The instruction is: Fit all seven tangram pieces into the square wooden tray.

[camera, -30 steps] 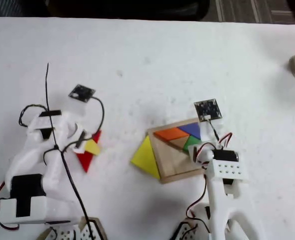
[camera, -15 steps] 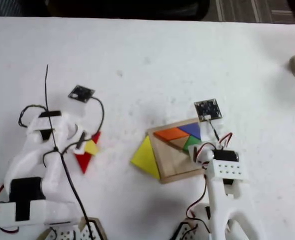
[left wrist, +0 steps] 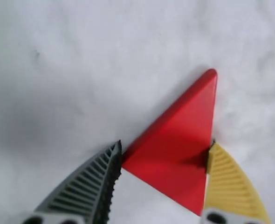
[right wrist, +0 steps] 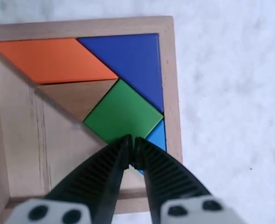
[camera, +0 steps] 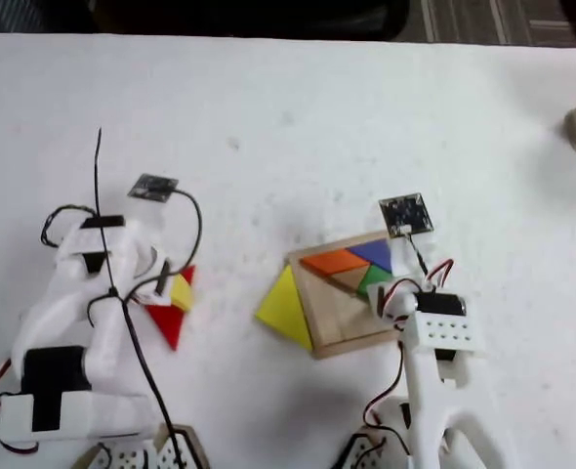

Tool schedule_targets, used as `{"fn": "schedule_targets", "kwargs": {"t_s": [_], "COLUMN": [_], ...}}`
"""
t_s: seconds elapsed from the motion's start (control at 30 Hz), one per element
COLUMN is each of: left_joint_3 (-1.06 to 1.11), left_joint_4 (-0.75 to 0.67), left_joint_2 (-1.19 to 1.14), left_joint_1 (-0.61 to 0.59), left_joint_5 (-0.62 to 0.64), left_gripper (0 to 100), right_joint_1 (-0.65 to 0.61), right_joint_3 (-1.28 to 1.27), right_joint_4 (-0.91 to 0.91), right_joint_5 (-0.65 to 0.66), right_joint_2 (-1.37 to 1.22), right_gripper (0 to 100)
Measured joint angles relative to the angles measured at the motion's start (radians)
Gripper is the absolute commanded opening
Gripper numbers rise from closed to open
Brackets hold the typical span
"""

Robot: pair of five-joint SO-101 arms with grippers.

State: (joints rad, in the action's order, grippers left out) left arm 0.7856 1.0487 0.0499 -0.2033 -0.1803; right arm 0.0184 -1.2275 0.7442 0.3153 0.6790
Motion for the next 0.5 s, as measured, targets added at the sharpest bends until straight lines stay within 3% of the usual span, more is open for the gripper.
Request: {"fn": "schedule_targets", "kwargs": {"t_s": [0.23,0.5], "left_joint_3": [-0.069,-0.08], "left_joint_4": [0.155,0.186], "left_joint_2": [-0.005,-0.005], "left_joint_1": [0.052,0.133], "left_joint_5": [0.068,0.147], "left_gripper": [24,24], "right_joint_1": [0.0,0.0], "right_joint_3": [0.0,0.0], "right_joint_4": [0.0,0.0], "right_joint_5": [0.0,0.0], "right_joint_2": [0.0,0.0], "right_gripper": [1.8,1.8]}}
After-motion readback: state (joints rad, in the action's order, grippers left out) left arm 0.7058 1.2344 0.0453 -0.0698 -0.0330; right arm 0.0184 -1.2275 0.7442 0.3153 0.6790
